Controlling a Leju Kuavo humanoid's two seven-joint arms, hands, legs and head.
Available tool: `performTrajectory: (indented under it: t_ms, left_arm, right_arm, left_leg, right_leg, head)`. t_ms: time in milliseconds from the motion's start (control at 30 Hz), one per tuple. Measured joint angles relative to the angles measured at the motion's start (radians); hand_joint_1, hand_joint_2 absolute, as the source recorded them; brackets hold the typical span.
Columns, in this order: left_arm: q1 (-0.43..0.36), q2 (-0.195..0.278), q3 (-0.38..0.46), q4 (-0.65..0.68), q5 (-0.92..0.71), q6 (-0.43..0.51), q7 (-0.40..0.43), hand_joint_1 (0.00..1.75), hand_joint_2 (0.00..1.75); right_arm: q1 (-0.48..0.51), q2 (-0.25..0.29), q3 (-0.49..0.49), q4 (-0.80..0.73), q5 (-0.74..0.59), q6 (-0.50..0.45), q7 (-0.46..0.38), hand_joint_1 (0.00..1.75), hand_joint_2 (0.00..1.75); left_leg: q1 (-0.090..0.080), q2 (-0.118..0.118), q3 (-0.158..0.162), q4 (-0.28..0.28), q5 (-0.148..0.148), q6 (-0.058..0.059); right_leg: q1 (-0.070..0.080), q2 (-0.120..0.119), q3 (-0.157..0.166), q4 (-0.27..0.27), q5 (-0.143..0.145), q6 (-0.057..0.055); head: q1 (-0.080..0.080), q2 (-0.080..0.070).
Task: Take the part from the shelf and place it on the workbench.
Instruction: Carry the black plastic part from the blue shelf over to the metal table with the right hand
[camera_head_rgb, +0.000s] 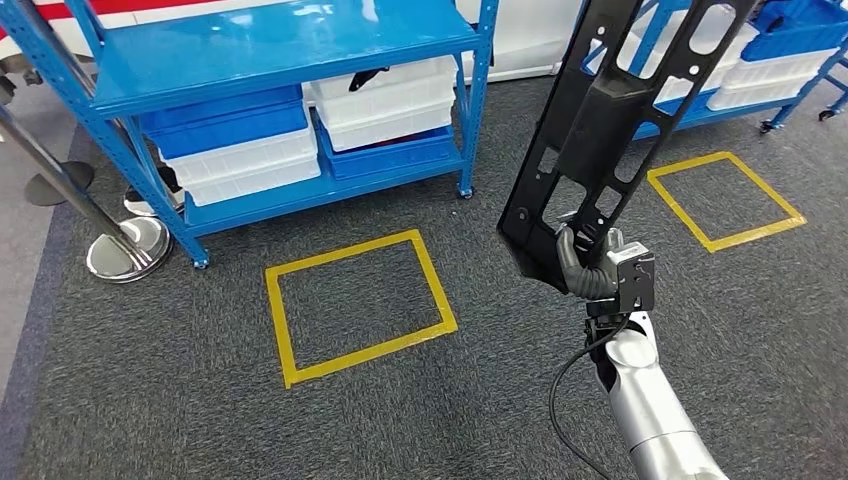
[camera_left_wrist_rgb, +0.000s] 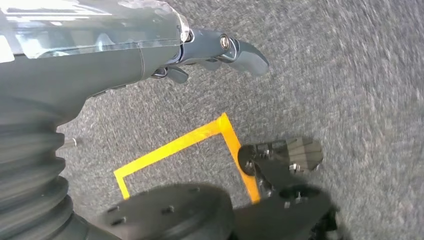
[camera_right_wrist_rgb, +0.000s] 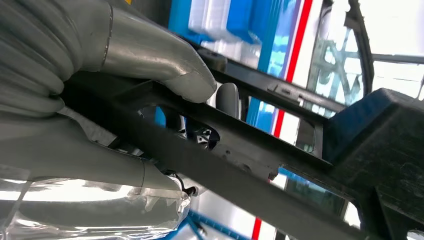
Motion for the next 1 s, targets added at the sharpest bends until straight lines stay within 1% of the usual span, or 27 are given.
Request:
performTrajectory:
  t_ms: [33,67,100,133,167,233,267,300,333,400,433,467,500,533,567,600,633,667,700,767,800,833,867,900,933,967,1000]
  left_arm:
    - [0.0,0.0,-0.003,0.0,-0.001,0.0,-0.001,0.0,1.75]
    - [0.0,0.002,-0.005,0.0,-0.001,-0.001,-0.002,0.0,1.75]
    - [0.0,0.003,-0.008,0.001,-0.001,0.0,-0.002,0.0,1.75]
    - [0.0,0.004,-0.01,0.001,-0.002,0.0,-0.003,0.0,1.75]
    - [0.0,0.006,-0.012,0.002,-0.003,0.0,-0.004,0.0,1.75]
    - [0.0,0.005,-0.014,0.002,-0.005,0.0,-0.004,0.0,1.75]
    - [-0.001,0.005,-0.014,0.002,-0.006,0.0,-0.004,0.0,1.75]
    - [-0.001,0.005,-0.014,0.002,-0.006,0.0,-0.004,0.0,1.75]
    - [-0.001,0.006,-0.015,0.002,-0.006,0.0,-0.005,0.0,1.75]
    - [0.002,0.006,-0.015,0.002,0.002,0.0,-0.01,0.0,1.75]
    - [0.003,0.006,-0.015,0.002,0.01,-0.001,-0.014,0.0,1.75]
    - [0.003,0.006,-0.015,0.002,0.019,-0.001,-0.016,0.0,1.75]
    - [0.002,0.006,-0.014,0.002,0.028,-0.003,-0.016,0.0,1.75]
    - [0.002,0.006,-0.013,0.002,0.036,-0.005,-0.013,0.0,1.75]
    - [0.002,0.006,-0.012,0.002,0.043,-0.007,-0.008,0.0,1.75]
    - [0.003,0.006,-0.01,0.002,0.048,-0.008,-0.001,0.0,1.75]
    - [0.004,0.006,-0.01,0.002,0.053,-0.008,0.006,0.0,1.75]
    - [0.005,0.006,-0.009,0.003,0.057,-0.007,0.014,0.0,1.75]
    - [0.005,0.006,-0.008,0.003,0.062,-0.007,0.019,0.0,1.75]
    - [0.006,0.004,-0.005,0.003,0.071,-0.012,0.023,0.0,1.75]
    - [0.005,0.004,-0.002,0.003,0.075,-0.017,0.023,0.0,1.75]
    - [0.004,0.003,0.002,0.003,0.079,-0.023,0.022,0.0,1.75]
    - [0.004,0.002,0.006,0.003,0.082,-0.028,0.022,0.0,1.75]
    - [0.005,0.003,0.009,0.003,0.084,-0.031,0.021,0.0,1.75]
    - [0.007,0.003,0.011,0.003,0.086,-0.033,0.022,0.0,1.75]
    - [0.008,0.003,0.012,0.003,0.087,-0.034,0.023,0.0,1.75]
    - [0.009,0.003,0.013,0.003,0.087,-0.034,0.026,0.0,1.75]
  right_arm:
    - [-0.004,-0.004,0.0,0.0,0.0,0.0,0.0,1.75,1.75]
    - [-0.01,-0.007,0.0,0.001,0.001,0.001,0.0,1.75,1.75]
    - [-0.016,-0.009,0.0,0.002,0.001,0.002,0.0,1.75,1.75]
    - [-0.02,-0.01,0.0,0.003,0.001,0.002,0.001,1.75,1.75]
    - [-0.023,-0.012,-0.001,0.004,0.002,0.002,0.001,1.75,1.75]
    - [-0.024,-0.015,-0.001,0.005,0.002,0.003,0.001,1.75,1.75]
    - [-0.024,-0.017,-0.001,0.005,0.002,0.003,0.002,1.75,1.75]
    - [-0.025,-0.018,-0.001,0.006,0.002,0.003,0.002,1.75,1.75]
    - [-0.027,-0.018,-0.001,0.006,0.002,0.004,0.002,1.75,1.75]
    - [-0.035,-0.018,-0.001,0.009,-0.004,0.007,0.001,1.75,1.75]
    - [-0.04,-0.018,-0.001,0.014,-0.009,0.009,0.001,1.75,1.75]
    - [-0.047,-0.018,-0.001,0.02,-0.012,0.01,0.0,1.75,1.75]
    - [-0.056,-0.018,-0.001,0.027,-0.014,0.011,0.0,1.75,1.75]
    - [-0.066,-0.018,-0.001,0.035,-0.015,0.011,0.0,1.75,1.75]
    - [-0.078,-0.018,-0.001,0.043,-0.015,0.011,0.0,1.75,1.75]
    - [-0.09,-0.018,-0.001,0.049,-0.014,0.01,0.0,1.75,1.75]
    - [-0.103,-0.018,-0.001,0.055,-0.012,0.008,0.0,1.75,1.75]
    - [-0.114,-0.018,-0.001,0.061,-0.011,0.006,-0.001,1.75,1.75]
    - [-0.122,-0.019,-0.001,0.066,-0.009,0.002,-0.001,1.75,1.75]
    - [-0.131,-0.022,-0.001,0.071,-0.009,-0.005,-0.002,1.75,1.75]
    - [-0.133,-0.024,-0.001,0.073,-0.009,-0.007,-0.002,1.75,1.75]
    - [-0.138,-0.026,-0.001,0.074,-0.008,-0.009,-0.002,1.75,1.75]
    - [-0.144,-0.027,-0.001,0.075,-0.008,-0.01,-0.001,1.75,1.75]
    - [-0.15,-0.028,-0.001,0.076,-0.006,-0.011,-0.001,1.75,1.75]
    - [-0.154,-0.028,-0.001,0.078,-0.004,-0.012,0.0,1.75,1.75]
    - [-0.157,-0.028,-0.001,0.079,-0.002,-0.012,0.002,1.75,1.75]
    - [-0.158,-0.027,-0.001,0.08,0.001,-0.012,0.004,1.75,1.75]
  left_leg:
    - [0.003,0.011,-0.004,0.007,-0.001,-0.006]
    - [0.002,0.02,-0.009,0.014,-0.003,-0.013]
    - [0.001,0.029,-0.012,0.021,-0.005,-0.021]
    - [-0.002,0.037,-0.012,0.025,-0.007,-0.029]
    - [-0.004,0.045,-0.012,0.026,-0.007,-0.037]
    - [-0.003,0.062,-0.009,0.023,-0.005,-0.049]
    - [0.0,0.061,-0.01,0.025,-0.008,-0.054]
    - [0.002,0.047,-0.014,0.037,-0.021,-0.058]
    - [0.004,0.024,-0.026,0.067,-0.044,-0.06]
    - [0.004,-0.028,-0.078,0.19,-0.118,-0.059]
    - [0.003,-0.04,-0.106,0.258,-0.149,-0.057]
    - [0.001,-0.047,-0.125,0.306,-0.163,-0.053]
    - [-0.001,-0.049,-0.126,0.315,-0.157,-0.048]
    - [-0.004,-0.053,-0.11,0.287,-0.133,-0.041]
    - [-0.007,-0.064,-0.08,0.228,-0.098,-0.031]
    - [-0.009,-0.088,-0.048,0.16,-0.069,-0.018]
    - [-0.01,-0.112,-0.021,0.1,-0.048,-0.009]
    - [-0.011,-0.13,-0.004,0.06,-0.038,-0.004]
    - [-0.012,-0.139,0.002,0.043,-0.038,-0.002]
    - [-0.011,-0.119,0.008,0.027,-0.031,-0.002]
    - [-0.009,-0.107,0.011,0.016,-0.024,0.001]
    - [-0.006,-0.093,0.014,0.006,-0.016,0.005]
    - [-0.004,-0.079,0.015,-0.003,-0.01,0.008]
    - [-0.006,-0.067,0.014,-0.005,-0.008,0.01]
    - [-0.007,-0.053,0.013,-0.005,-0.007,0.012]
    - [-0.007,-0.039,0.011,-0.004,-0.007,0.011]
    - [-0.007,-0.026,0.01,-0.003,-0.008,0.01]
  right_leg:
    - [-0.005,-0.017,0.045,-0.069,0.024,0.007]
    - [-0.004,-0.041,0.085,-0.133,0.039,0.009]
    - [-0.003,-0.057,0.112,-0.182,0.049,0.005]
    - [0.0,-0.067,0.122,-0.204,0.049,-0.003]
    - [0.004,-0.065,0.118,-0.204,0.047,-0.014]
    - [0.006,-0.044,0.11,-0.203,0.053,-0.031]
    - [0.006,-0.036,0.108,-0.204,0.056,-0.038]
    - [0.004,-0.028,0.107,-0.206,0.06,-0.045]
    - [0.003,-0.019,0.104,-0.208,0.064,-0.052]
    - [0.007,0.002,0.096,-0.209,0.072,-0.065]
    - [0.011,0.014,0.091,-0.209,0.075,-0.069]
    - [0.016,0.028,0.087,-0.208,0.078,-0.072]
    - [0.02,0.042,0.085,-0.208,0.08,-0.074]
    - [0.024,0.058,0.083,-0.207,0.083,-0.074]
    - [0.027,0.073,0.083,-0.207,0.085,-0.074]
    - [0.029,0.087,0.082,-0.207,0.088,-0.072]
    - [0.03,0.1,0.08,-0.206,0.091,-0.069]
    - [0.028,0.111,0.076,-0.206,0.095,-0.063]
    - [0.024,0.121,0.071,-0.207,0.099,-0.056]
    - [0.019,0.14,0.064,-0.211,0.108,-0.042]
    - [0.02,0.131,0.06,-0.207,0.105,-0.037]
    - [0.023,0.108,0.049,-0.188,0.091,-0.033]
    - [0.024,0.076,0.029,-0.148,0.066,-0.03]
    - [0.024,0.043,0.002,-0.091,0.033,-0.026]
    - [0.021,0.025,-0.027,-0.028,0.003,-0.022]
    - [0.017,0.015,-0.049,0.024,-0.015,-0.017]
    - [0.012,0.009,-0.055,0.045,-0.016,-0.013]
  head:
    - [0.0,0.0]
    - [0.0,0.0]
    - [0.0,0.0]
    - [0.0,0.0]
    - [0.0,0.0]
    - [0.0,0.0]
    - [0.0,0.0]
    - [0.0,0.0]
    - [0.0,0.0]
    - [0.0,0.0]
    - [0.0,0.0]
    - [0.0,0.0]
    - [0.0,0.0]
    - [0.0,0.0]
    - [0.0,0.0]
    - [0.0,0.0]
    - [0.0,0.0]
    - [0.0,0.0]
    - [0.0,0.0]
    - [-0.001,0.0]
    - [-0.001,0.0]
    - [-0.001,0.0]
    - [0.0,0.0]
    - [0.0,0.0]
    - [0.0,0.0]
    - [0.0,0.0]
    - [0.0,0.0]
